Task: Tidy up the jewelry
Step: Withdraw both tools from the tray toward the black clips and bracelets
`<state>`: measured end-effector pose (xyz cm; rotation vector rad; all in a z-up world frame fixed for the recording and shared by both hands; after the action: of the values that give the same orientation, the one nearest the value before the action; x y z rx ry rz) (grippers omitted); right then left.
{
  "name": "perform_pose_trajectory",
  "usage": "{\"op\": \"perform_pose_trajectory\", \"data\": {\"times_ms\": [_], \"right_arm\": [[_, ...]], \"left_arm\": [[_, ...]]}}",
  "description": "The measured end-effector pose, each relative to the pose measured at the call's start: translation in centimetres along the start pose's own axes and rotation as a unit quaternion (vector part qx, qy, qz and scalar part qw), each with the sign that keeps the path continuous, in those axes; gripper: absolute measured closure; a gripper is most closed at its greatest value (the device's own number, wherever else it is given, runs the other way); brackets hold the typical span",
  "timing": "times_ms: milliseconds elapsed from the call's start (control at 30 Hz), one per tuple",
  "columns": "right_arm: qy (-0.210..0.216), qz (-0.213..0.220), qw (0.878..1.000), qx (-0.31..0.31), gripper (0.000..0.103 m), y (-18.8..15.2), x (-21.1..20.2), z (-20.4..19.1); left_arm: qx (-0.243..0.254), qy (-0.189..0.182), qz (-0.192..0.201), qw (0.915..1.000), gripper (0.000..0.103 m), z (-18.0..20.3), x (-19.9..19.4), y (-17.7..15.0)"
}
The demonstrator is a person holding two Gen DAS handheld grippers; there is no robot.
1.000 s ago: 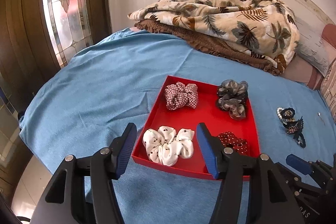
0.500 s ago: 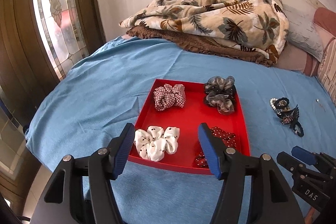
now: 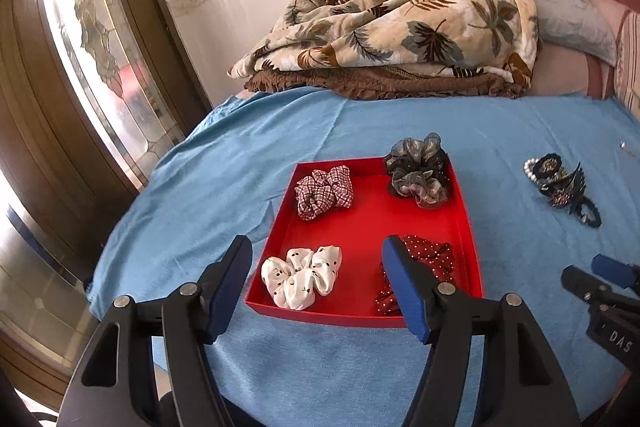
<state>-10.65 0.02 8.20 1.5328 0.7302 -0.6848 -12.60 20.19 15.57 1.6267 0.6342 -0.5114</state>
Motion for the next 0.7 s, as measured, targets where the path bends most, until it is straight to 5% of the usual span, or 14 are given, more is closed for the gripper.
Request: {"op": "perform_pose_trajectory", "data": {"times_ms": [700], "right_arm": [[-0.033,0.002,0.999,0.023,0.039,-0.5,1.5,4.9]], "left_arm": [[0.066,0.012,-0.048,0.9966,0.035,4.8,2.2,-0.2]]}}
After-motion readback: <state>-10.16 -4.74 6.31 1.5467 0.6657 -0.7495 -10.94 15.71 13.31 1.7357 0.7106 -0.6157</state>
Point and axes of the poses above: each gripper's, at about its wrist camera, not at the fingertips, and x roughly the way its jaws point, z to its right, y to its top, the point moved 1 cm from there along x, roughly the way its jaws point, and after that the axes turned 12 degrees about -y, right-handed, at the moved point
